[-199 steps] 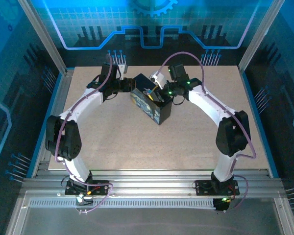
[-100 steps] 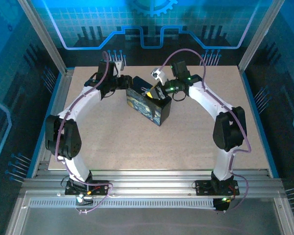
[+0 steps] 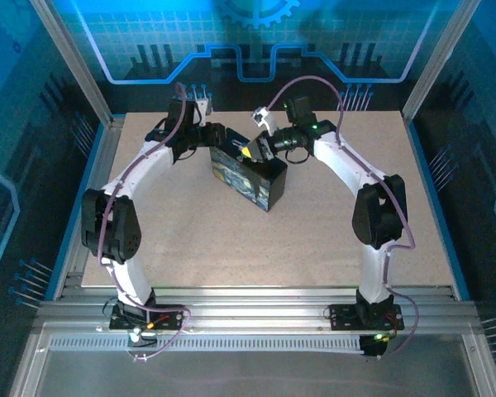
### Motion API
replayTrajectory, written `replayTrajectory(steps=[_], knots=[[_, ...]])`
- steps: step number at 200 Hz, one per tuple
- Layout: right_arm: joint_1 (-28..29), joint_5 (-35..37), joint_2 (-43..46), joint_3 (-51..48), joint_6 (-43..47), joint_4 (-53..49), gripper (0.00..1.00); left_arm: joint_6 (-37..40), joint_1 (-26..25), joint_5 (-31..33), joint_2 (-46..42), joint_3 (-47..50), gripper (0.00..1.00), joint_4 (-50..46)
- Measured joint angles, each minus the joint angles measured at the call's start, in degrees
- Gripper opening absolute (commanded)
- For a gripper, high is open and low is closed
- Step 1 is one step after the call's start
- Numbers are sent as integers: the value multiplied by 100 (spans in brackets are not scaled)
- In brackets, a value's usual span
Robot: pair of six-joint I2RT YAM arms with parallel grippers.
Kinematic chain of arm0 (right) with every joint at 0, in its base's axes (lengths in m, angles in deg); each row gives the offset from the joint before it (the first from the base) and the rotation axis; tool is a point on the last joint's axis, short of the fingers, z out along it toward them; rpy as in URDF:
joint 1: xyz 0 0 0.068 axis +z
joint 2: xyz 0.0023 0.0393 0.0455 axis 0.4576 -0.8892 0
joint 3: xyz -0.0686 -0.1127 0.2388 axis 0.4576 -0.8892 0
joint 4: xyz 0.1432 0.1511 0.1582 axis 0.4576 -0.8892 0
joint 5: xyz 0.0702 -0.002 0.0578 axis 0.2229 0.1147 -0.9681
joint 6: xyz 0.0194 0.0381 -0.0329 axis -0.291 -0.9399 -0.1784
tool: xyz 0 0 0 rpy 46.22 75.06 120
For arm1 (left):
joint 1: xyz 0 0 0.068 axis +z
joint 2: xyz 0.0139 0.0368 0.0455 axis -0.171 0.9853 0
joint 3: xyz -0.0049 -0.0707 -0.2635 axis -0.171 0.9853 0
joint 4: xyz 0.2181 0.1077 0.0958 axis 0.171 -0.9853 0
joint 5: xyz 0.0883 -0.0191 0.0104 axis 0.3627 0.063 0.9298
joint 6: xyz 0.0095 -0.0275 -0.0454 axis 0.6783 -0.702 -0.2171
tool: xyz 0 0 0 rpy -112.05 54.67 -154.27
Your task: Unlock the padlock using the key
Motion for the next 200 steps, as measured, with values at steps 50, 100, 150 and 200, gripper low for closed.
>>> replayTrajectory(steps=[50, 100, 150, 200], knots=[[-2, -17, -2, 22, -310, 188, 20, -2, 0, 4, 39, 15, 48, 0], [-317, 264, 566, -903, -791, 691, 21, -22, 0, 42, -188, 50, 49, -9], [-1410, 896, 1742, -2573, -1368, 1421, 22, -68, -31, 46, -610, 538, 49, -7], [-1652, 2000, 2044, -3904, -1434, 1506, 25, -111, -306, 114, -942, 946, 50, -90]])
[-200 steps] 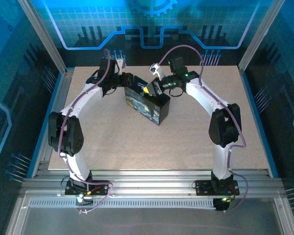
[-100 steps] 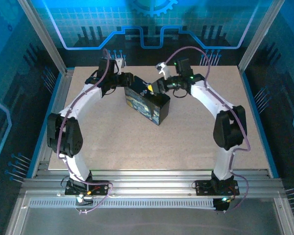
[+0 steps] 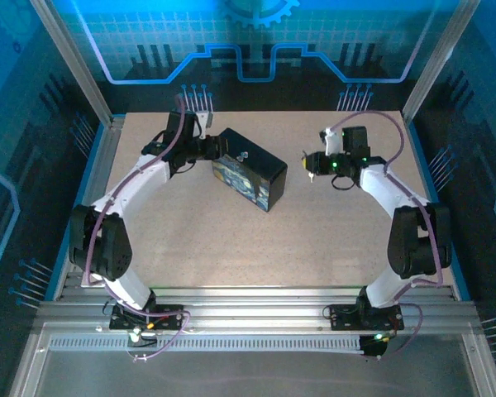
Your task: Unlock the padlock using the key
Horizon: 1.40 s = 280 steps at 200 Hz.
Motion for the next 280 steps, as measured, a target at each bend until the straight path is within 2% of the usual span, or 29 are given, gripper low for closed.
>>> replayTrajectory(steps=[31, 51, 81, 112, 130, 153, 158, 161, 184, 203, 238, 280], knots=[[-2, 581, -223, -337, -39, -175, 29, 0, -94, 28, -164, 0, 50, -68], [-2, 791, -415, -332, -79, -334, 42, 0, -98, 57, -243, 0, 50, -72], [-2, 920, -575, -81, 7, -691, 50, 2, -98, 101, -339, 7, 50, -107], [0, 962, -636, 177, 90, -918, 52, 7, -98, 136, -450, 13, 51, -173], [15, 876, -501, 149, 155, -905, 58, 7, -98, 149, -468, 13, 51, -212], [284, 603, 22, 94, 323, -798, 82, 7, -98, 153, -468, 61, 52, -212], [398, 520, 166, 98, 389, -721, 96, 7, -98, 155, -468, 81, 53, -216], [463, 479, 232, 109, 424, -702, 100, 7, -98, 157, -468, 98, 53, -214], [1036, 50, 625, 380, 748, -479, 100, 7, -98, 190, -468, 203, 56, -267], [1290, -184, 616, 748, 1003, -437, 100, 7, -98, 192, -468, 247, 58, -345], [1628, -122, 42, 1731, 1565, -758, 100, 4, -98, 190, -468, 269, 62, -387], [1869, 20, -570, 2024, 2114, -1244, 100, 55, -98, 190, -468, 269, 62, -424]])
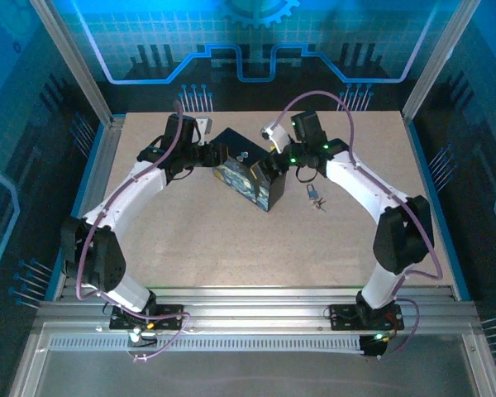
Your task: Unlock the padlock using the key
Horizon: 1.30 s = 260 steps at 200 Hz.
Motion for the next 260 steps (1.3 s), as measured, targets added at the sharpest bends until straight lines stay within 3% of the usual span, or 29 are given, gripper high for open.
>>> replayTrajectory(steps=[96, 199, 260], knots=[[72, 175, -199, 280, 855, -476, 100, 20, 33, 0, -42, 20, 62, -4], [271, 1119, -321, 651, 1460, -1064, 100, 39, 33, 0, -59, 20, 62, -4], [9, 879, -509, 741, 1563, -1338, 100, 39, 33, -31, -59, 20, 62, -4]])
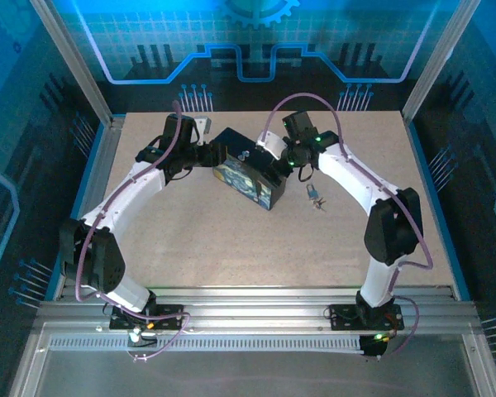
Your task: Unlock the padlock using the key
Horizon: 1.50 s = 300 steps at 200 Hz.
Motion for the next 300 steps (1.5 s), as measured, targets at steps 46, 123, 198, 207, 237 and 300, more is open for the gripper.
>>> replayTrajectory(steps=[46, 123, 198, 207, 237, 300], knots=[[-424, -807, -485, 133, -144, -240, 94, 17, 0, -35, 2, 0, 61, -7], [-538, -2555, 118, -1368, -2695, 1375, 79, 17, 0, -44, 7, 0, 60, -92], [-256, -3237, 238, -3390, -7871, 5394, 86, -4, -11, 79, 7, -2, 60, -297], [-232, -3195, 238, -3467, -8251, 5626, 89, -9, -11, 140, 7, 0, 59, -304], [-146, -2970, 238, -3644, -8996, 6076, 99, -50, -33, 389, 68, 125, 58, -269], [-116, -2562, 439, -3689, -8909, 5777, 100, -168, -142, 968, 820, 560, 56, 48]])
